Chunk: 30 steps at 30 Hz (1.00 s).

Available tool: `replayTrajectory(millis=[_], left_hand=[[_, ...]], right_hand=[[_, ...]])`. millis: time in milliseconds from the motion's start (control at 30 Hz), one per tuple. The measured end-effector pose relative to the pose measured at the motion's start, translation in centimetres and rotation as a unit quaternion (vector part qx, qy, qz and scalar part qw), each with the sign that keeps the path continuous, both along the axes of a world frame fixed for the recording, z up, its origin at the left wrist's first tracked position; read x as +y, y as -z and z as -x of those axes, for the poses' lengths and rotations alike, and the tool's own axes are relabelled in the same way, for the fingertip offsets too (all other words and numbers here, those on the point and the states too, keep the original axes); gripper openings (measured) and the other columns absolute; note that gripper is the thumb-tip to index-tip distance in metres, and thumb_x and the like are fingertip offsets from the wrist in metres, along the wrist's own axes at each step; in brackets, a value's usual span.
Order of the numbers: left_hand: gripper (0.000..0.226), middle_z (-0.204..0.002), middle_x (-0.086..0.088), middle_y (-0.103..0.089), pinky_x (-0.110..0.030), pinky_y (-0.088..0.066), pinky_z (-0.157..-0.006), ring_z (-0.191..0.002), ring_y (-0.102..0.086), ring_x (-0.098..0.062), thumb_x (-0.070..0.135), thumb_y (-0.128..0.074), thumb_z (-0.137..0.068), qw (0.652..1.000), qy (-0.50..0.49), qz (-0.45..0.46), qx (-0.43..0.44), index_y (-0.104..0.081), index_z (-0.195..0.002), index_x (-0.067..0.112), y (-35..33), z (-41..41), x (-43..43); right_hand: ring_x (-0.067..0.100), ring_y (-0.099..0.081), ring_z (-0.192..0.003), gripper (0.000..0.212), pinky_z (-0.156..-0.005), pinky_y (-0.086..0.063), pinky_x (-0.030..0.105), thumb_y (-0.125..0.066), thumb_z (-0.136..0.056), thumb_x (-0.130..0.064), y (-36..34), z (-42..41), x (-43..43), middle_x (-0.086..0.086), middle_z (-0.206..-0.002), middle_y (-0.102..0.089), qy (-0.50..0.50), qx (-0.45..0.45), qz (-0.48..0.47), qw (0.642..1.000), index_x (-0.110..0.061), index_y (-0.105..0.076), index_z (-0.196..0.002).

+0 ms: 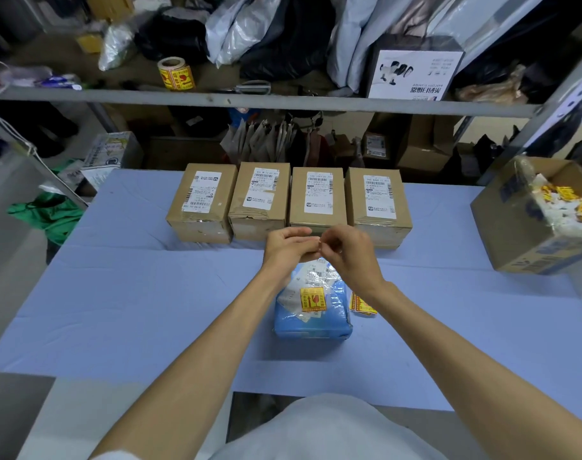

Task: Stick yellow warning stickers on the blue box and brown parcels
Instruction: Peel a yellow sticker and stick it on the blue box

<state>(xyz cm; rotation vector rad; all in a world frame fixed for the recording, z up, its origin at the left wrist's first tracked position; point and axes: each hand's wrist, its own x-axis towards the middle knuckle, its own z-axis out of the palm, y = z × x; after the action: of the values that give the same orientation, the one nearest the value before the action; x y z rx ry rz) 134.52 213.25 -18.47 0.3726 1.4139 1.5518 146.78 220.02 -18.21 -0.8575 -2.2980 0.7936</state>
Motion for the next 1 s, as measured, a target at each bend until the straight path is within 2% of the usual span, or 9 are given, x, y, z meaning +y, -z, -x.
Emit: replayTrajectory(millis=[67,133,200,300,400,500,667,833,1000], left_hand=[[0.018,-0.066,-0.009,-0.069,-0.022,-0.058,-0.059,-0.059,-0.068,-0.015,-0.011,-0.068,-0.078,1.0,-0.014,-0.003,-0.026,-0.06,-0.089,0.0,-0.4,-0.2,0.4],[0.016,-0.071,-0.013,-0.067,-0.027,-0.06,-0.065,-0.066,-0.067,-0.02,-0.008,-0.067,-0.079,0.999,-0.011,-0.009,-0.043,-0.061,-0.093,-0.002,-0.6,-0.1,0.6],[0.024,-0.079,-0.016,-0.069,-0.031,-0.06,-0.074,-0.072,-0.068,-0.025,-0.007,-0.069,-0.078,0.999,-0.006,-0.014,-0.047,-0.059,-0.099,-0.003,-0.6,0.1,0.6],[0.02,-0.075,-0.011,-0.071,-0.024,-0.06,-0.068,-0.066,-0.071,-0.018,-0.01,-0.068,-0.079,0.998,-0.013,-0.035,-0.052,-0.058,-0.095,-0.001,-0.6,0.4,0.7],[0.022,-0.08,-0.011,-0.07,-0.021,-0.058,-0.065,-0.067,-0.071,-0.015,-0.012,-0.066,-0.08,0.997,-0.023,-0.052,-0.045,-0.056,-0.094,0.002,-0.6,0.2,0.9],[0.02,-0.085,-0.012,-0.07,-0.02,-0.057,-0.066,-0.072,-0.072,-0.015,-0.007,-0.067,-0.081,0.999,-0.012,-0.05,0.005,-0.058,-0.095,0.003,0.0,-0.1,0.8],[0.016,-0.077,-0.007,-0.073,-0.019,-0.056,-0.062,-0.068,-0.071,-0.014,-0.002,-0.069,-0.081,0.999,-0.008,-0.02,-0.025,-0.06,-0.092,0.005,0.4,0.4,0.2],[0.009,-0.085,-0.011,-0.064,-0.02,-0.058,-0.06,-0.071,-0.067,-0.016,-0.008,-0.057,-0.088,0.991,0.028,0.022,-0.13,-0.058,-0.087,0.001,-0.8,1.2,0.5],[0.008,-0.086,-0.011,-0.06,-0.018,-0.057,-0.059,-0.08,-0.059,-0.016,-0.006,-0.051,-0.092,0.983,0.07,0.051,-0.161,-0.058,-0.089,-0.004,-1.3,1.6,0.9]], right_hand=[[0.027,-0.062,-0.067,0.005,-0.062,-0.052,0.042,-0.068,-0.084,-0.004,0.2,-0.1,-0.3,0.012,-0.077,-0.066,-0.01,-0.007,-0.076,0.997,0.0,-0.069,-0.082],[0.03,-0.064,-0.069,0.005,-0.064,-0.054,0.045,-0.068,-0.083,-0.001,0.2,-0.3,-0.3,0.016,-0.08,-0.066,-0.016,0.001,-0.089,0.996,0.003,-0.071,-0.084],[0.025,-0.065,-0.07,0.007,-0.069,-0.057,0.037,-0.069,-0.081,0.002,0.0,-0.4,-0.2,0.015,-0.081,-0.067,-0.024,0.018,-0.062,0.998,0.003,-0.073,-0.086],[0.004,-0.063,-0.069,0.009,-0.067,-0.049,0.01,-0.072,-0.083,-0.009,-0.5,-0.4,0.2,0.001,-0.08,-0.068,-0.005,0.061,0.036,0.997,-0.006,-0.076,-0.091],[0.009,-0.069,-0.07,0.008,-0.065,-0.055,0.018,-0.074,-0.082,-0.014,-0.8,0.1,0.4,-0.001,-0.075,-0.073,0.066,0.16,0.221,0.96,-0.008,-0.075,-0.087],[0.022,-0.071,-0.072,0.011,-0.068,-0.059,0.03,-0.074,-0.081,-0.012,-0.7,0.2,0.8,0.01,-0.077,-0.073,0.071,0.16,0.307,0.936,-0.002,-0.074,-0.086],[0.012,-0.069,-0.067,0.009,-0.066,-0.057,0.023,-0.072,-0.08,0.0,-1.4,-0.2,1.4,0.005,-0.073,-0.071,-0.017,0.082,0.304,0.949,-0.009,-0.071,-0.081],[0.012,-0.065,-0.067,0.01,-0.067,-0.055,0.023,-0.071,-0.079,0.005,-2.2,0.1,1.4,0.009,-0.076,-0.069,-0.038,0.1,0.307,0.946,0.002,-0.07,-0.089],[0.013,-0.067,-0.074,0.022,-0.069,-0.055,0.021,-0.072,-0.079,0.003,-2.9,0.2,1.4,0.018,-0.087,-0.072,-0.073,0.089,0.249,0.962,0.002,-0.071,-0.101]])
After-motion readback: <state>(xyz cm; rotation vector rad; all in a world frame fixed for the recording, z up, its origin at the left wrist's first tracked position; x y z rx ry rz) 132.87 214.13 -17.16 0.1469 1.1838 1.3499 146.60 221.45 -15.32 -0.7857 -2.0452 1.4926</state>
